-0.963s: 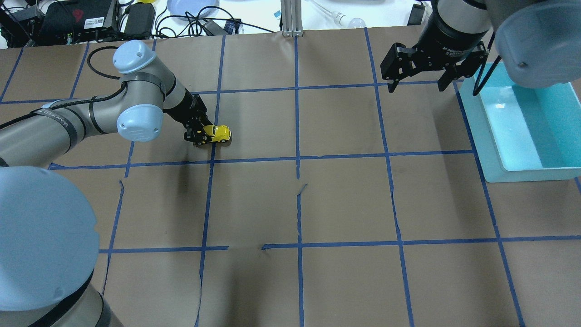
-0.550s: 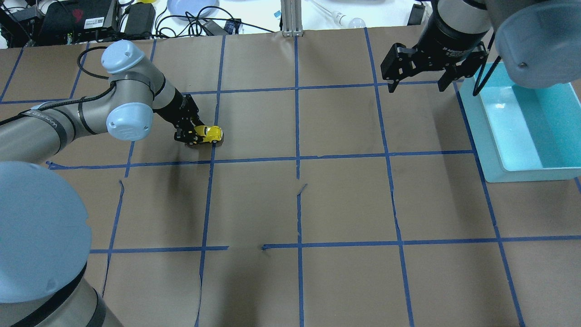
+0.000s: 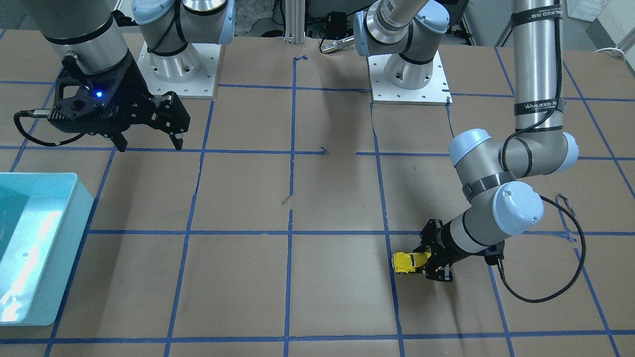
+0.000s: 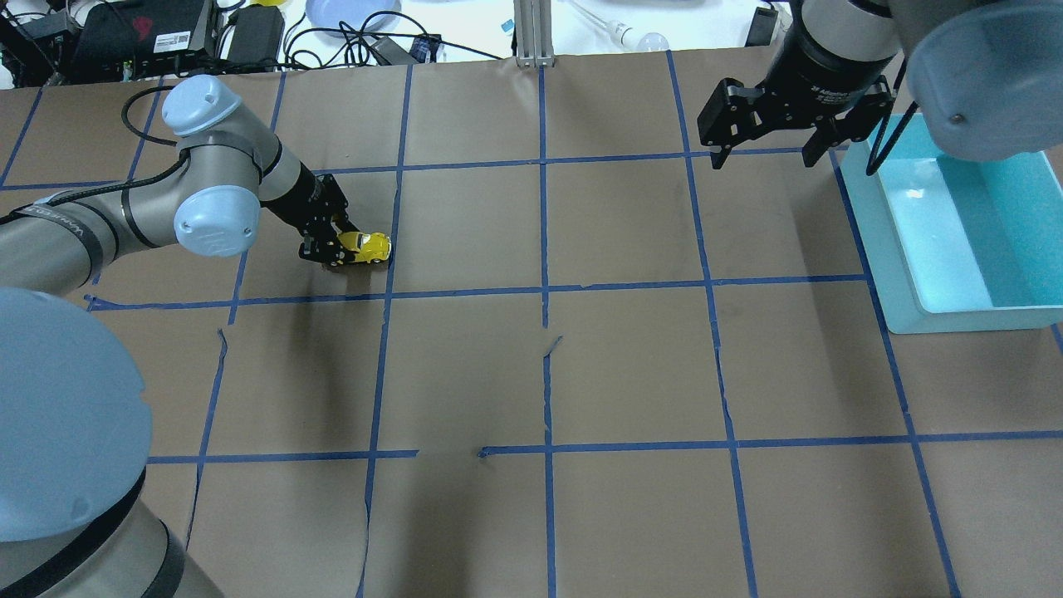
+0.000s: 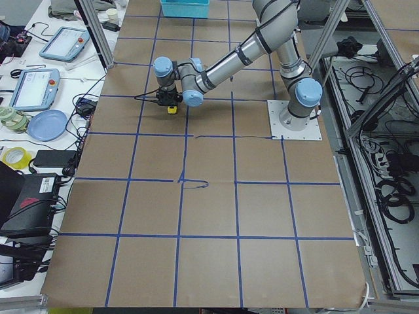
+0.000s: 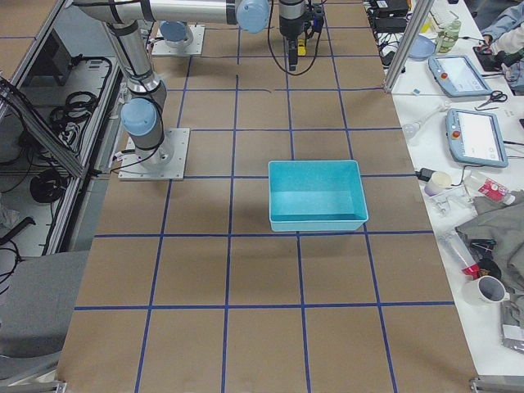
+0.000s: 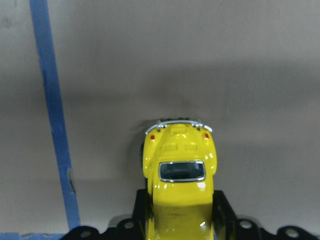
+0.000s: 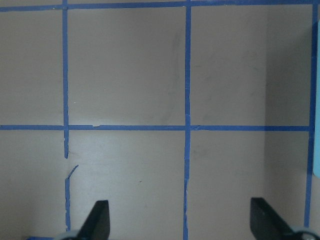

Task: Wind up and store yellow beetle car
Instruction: 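Drag the car back toward the robot with the left gripper, then open the left gripper and lift it off the car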

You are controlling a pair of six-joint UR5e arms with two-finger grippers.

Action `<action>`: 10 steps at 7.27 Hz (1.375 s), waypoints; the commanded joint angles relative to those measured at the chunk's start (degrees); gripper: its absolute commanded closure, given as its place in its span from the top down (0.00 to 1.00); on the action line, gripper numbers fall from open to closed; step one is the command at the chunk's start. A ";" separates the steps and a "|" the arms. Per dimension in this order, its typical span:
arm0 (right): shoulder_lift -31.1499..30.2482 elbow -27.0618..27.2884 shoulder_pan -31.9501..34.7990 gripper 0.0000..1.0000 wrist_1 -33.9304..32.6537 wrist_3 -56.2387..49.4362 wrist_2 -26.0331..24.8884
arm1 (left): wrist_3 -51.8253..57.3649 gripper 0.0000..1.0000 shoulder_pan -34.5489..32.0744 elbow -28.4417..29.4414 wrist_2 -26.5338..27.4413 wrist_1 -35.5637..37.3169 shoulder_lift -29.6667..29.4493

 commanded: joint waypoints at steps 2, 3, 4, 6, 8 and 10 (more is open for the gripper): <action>-0.07 0.06 0.06 1.00 0.00 0.02 0.01 | 2.79 0.00 2.37 -0.13 -0.05 -0.45 0.19; -0.07 0.06 0.06 1.00 0.00 0.02 0.01 | 3.75 0.00 2.55 -0.21 -0.05 -0.37 0.10; 0.01 0.06 0.06 1.00 0.00 -0.07 0.10 | 5.42 0.00 2.73 -0.39 -0.05 -0.28 -0.16; -0.07 0.06 0.06 1.00 0.00 -0.07 0.01 | 5.25 0.26 3.00 0.05 -0.05 -0.45 0.36; -0.07 0.06 0.06 1.00 0.00 -0.07 -0.08 | 4.29 0.96 2.38 1.10 1.96 1.30 0.80; -0.07 0.06 0.15 1.00 0.00 -0.07 0.01 | 4.20 0.96 2.21 1.19 1.88 1.30 1.24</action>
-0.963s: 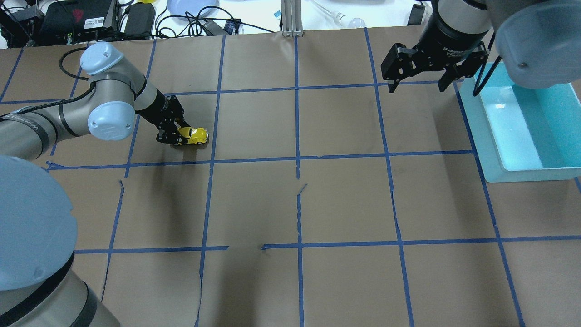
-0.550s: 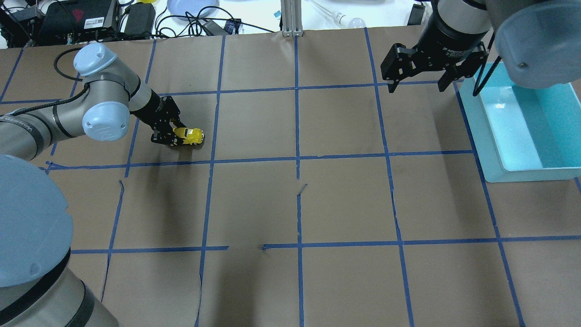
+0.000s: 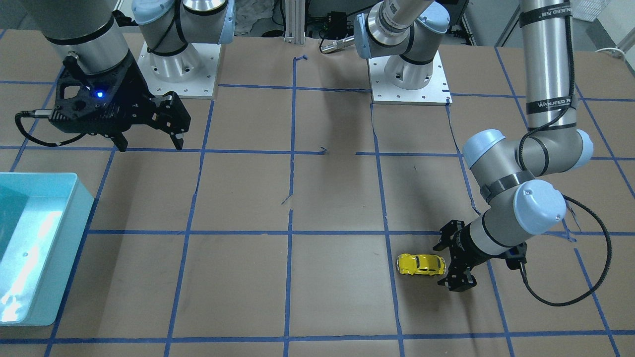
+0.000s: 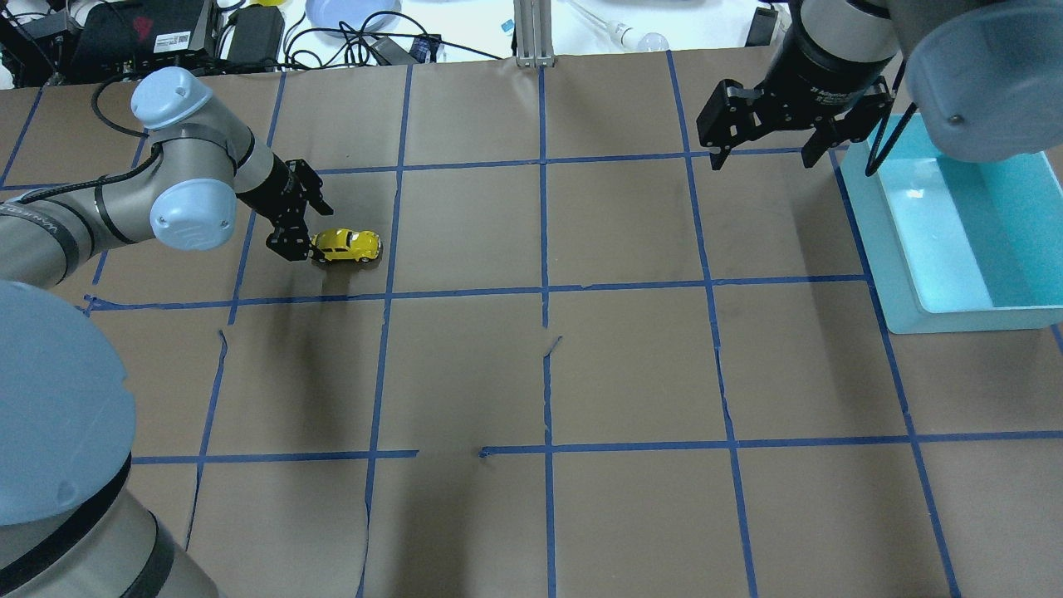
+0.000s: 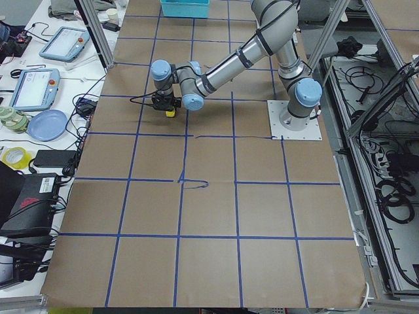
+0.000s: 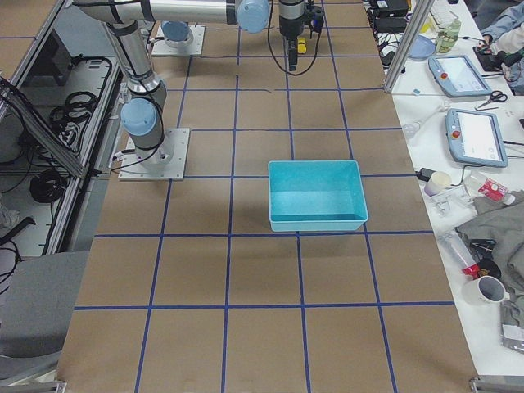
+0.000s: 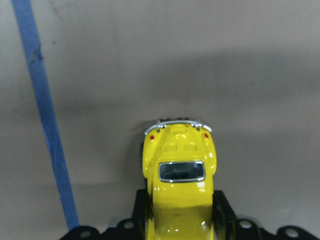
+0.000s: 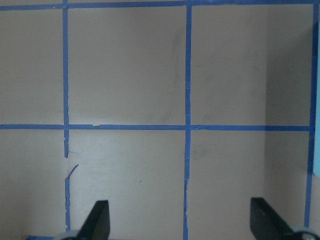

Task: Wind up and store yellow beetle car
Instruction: 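Open the left gripper and lift it off the car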

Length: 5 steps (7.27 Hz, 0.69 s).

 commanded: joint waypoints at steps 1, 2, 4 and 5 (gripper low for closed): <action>-0.04 0.00 -0.02 1.00 0.00 0.00 0.02 | -0.08 0.95 -0.20 0.33 0.19 0.09 0.82; 0.05 0.00 0.06 1.00 0.00 0.00 0.02 | 1.32 0.90 -0.55 0.76 0.19 -0.09 1.78; 0.05 0.00 -0.02 1.00 0.00 0.00 0.02 | 17.93 0.82 -1.78 4.00 2.02 -3.49 5.11; 0.05 0.00 -0.02 1.00 0.00 0.00 0.02 | 30.91 0.84 -1.87 6.72 4.65 -9.78 7.39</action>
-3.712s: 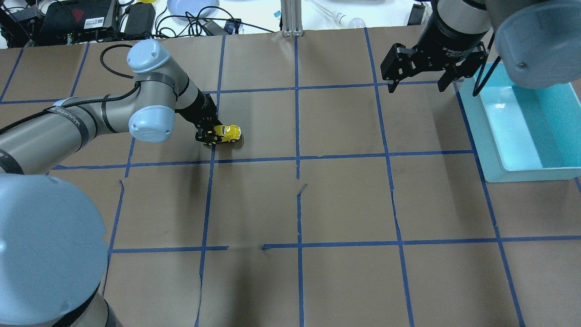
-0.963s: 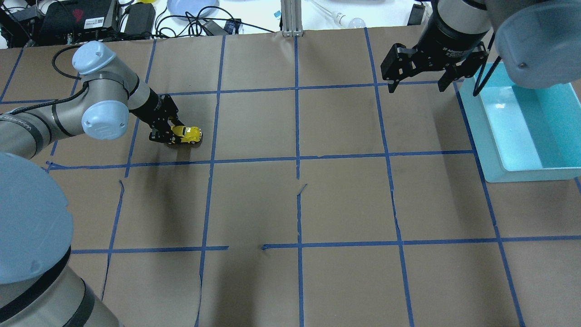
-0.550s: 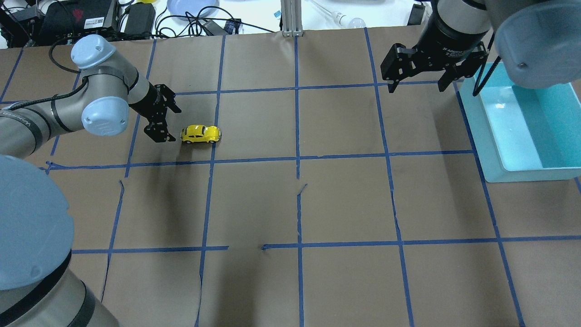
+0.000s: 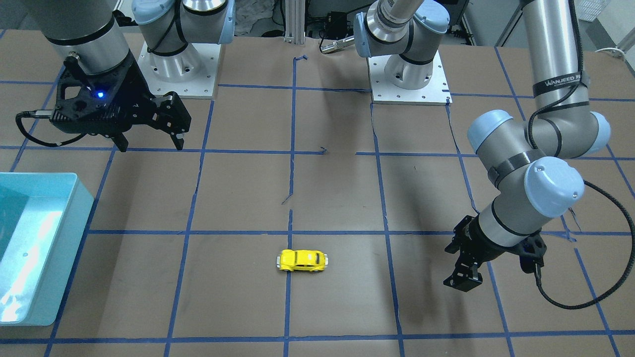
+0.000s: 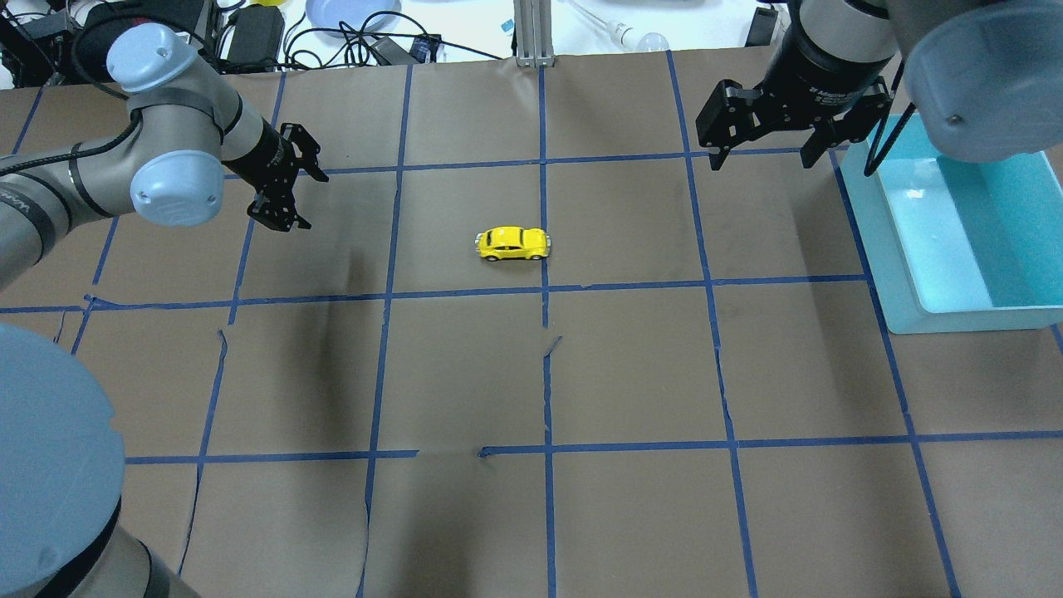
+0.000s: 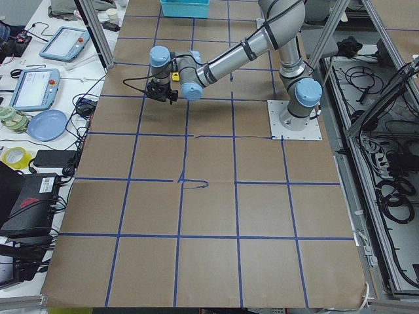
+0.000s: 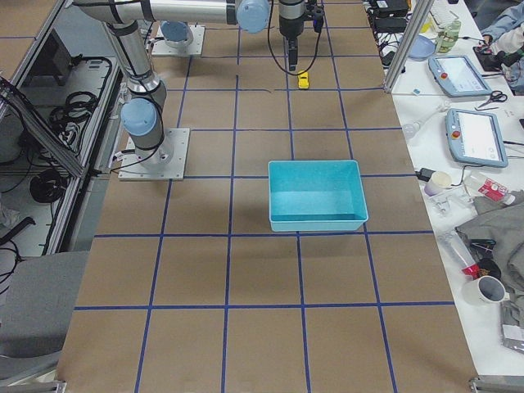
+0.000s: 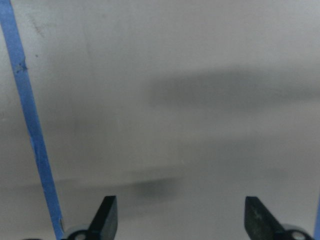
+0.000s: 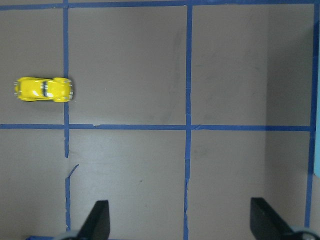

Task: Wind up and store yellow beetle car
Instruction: 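Raise the left arm back toward the robot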

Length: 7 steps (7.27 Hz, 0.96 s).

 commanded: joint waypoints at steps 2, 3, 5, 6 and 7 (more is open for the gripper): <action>-0.08 0.00 0.05 1.00 0.00 0.00 0.00 | 29.41 1.00 -1.90 10.31 7.11 -20.83 6.19; -0.08 0.00 -0.04 1.00 0.00 -0.35 0.00 | 30.16 1.00 -3.65 13.82 7.12 -27.52 7.43; 0.09 -0.35 -0.21 1.00 -0.09 -0.79 -0.79 | 40.12 1.00 -5.51 16.75 7.04 -29.35 9.54; 0.53 -0.61 -0.30 1.00 0.00 -0.70 -0.88 | 41.23 1.00 -5.69 16.32 6.86 -32.31 11.64; 0.88 -0.88 -0.39 1.00 0.09 -0.70 -0.88 | 41.68 1.00 -6.91 16.49 7.12 -36.95 13.31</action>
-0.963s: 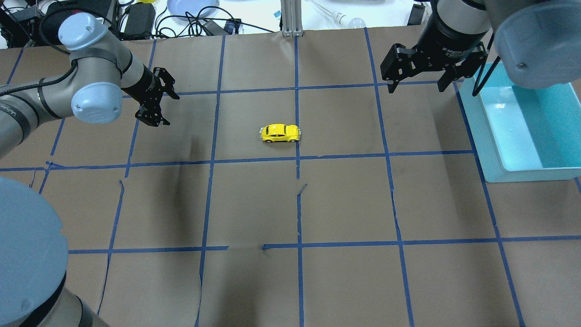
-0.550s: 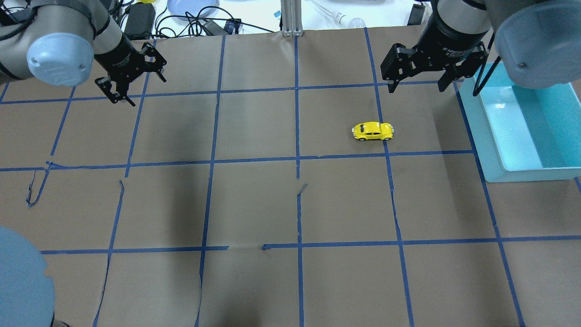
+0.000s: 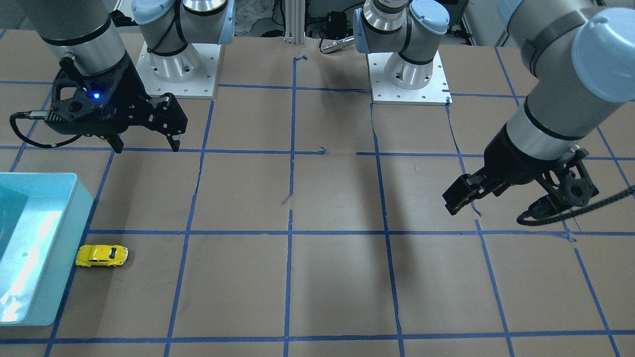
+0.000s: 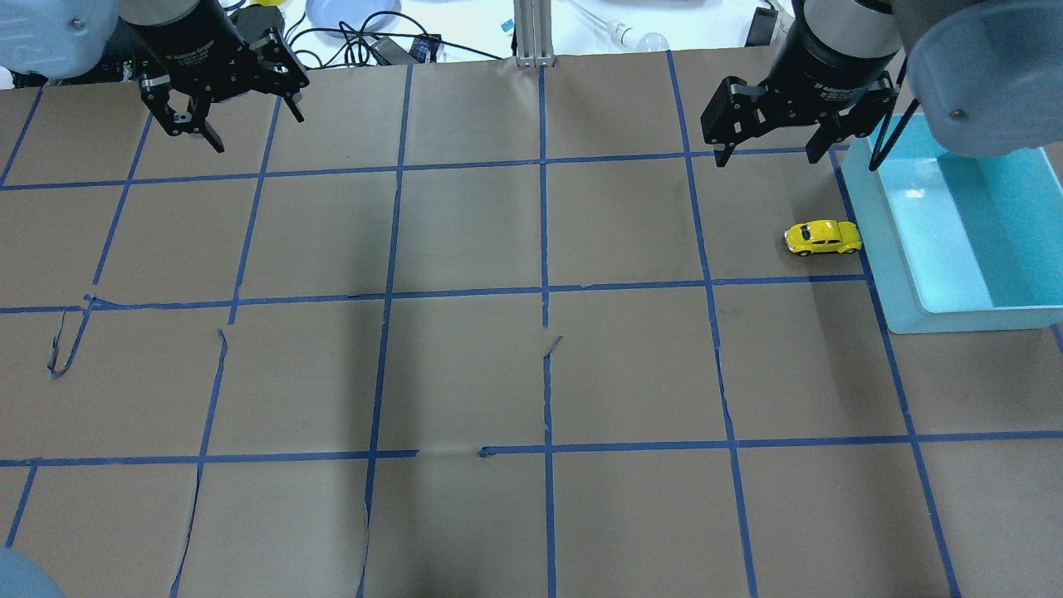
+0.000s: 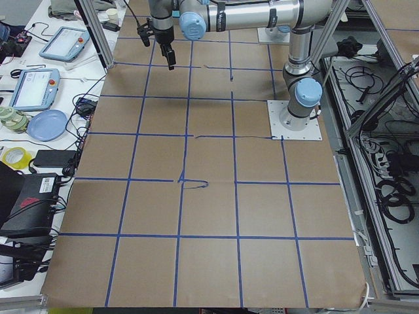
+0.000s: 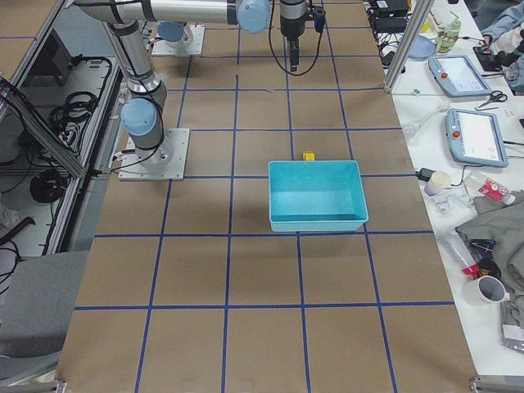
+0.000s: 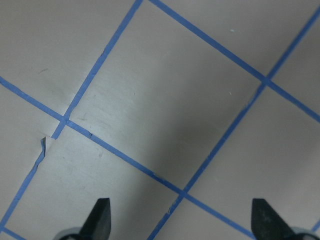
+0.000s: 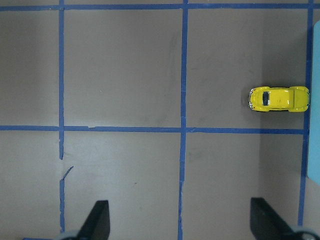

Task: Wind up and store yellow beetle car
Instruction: 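Raise the left arm back toward the robot, then lower the right gripper onto the car beside the tray and grasp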

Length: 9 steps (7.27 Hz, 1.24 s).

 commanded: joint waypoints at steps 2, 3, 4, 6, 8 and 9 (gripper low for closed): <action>0.34 0.47 0.06 0.97 -0.76 0.78 -0.26 | 2.06 1.00 -1.55 -1.63 0.14 -4.58 4.93; 0.34 -0.13 0.06 1.00 -1.82 4.10 -0.26 | 5.11 1.00 -1.99 -1.98 0.58 -4.66 5.55; 1.04 0.39 -0.11 1.00 -2.26 7.78 -0.17 | 15.58 1.00 -2.08 -2.08 0.67 -4.75 6.51; 3.32 0.65 -0.72 1.00 -7.15 21.54 -0.35 | 18.15 1.00 -2.16 -3.12 0.49 -5.54 8.01; 10.51 0.74 -1.78 1.00 -12.27 40.17 -3.41 | 18.14 1.00 -2.95 -4.53 0.49 -4.50 9.58; 12.80 0.75 -3.70 1.00 -12.28 50.61 -3.51 | 18.23 1.00 -3.22 -4.80 0.41 -4.49 9.60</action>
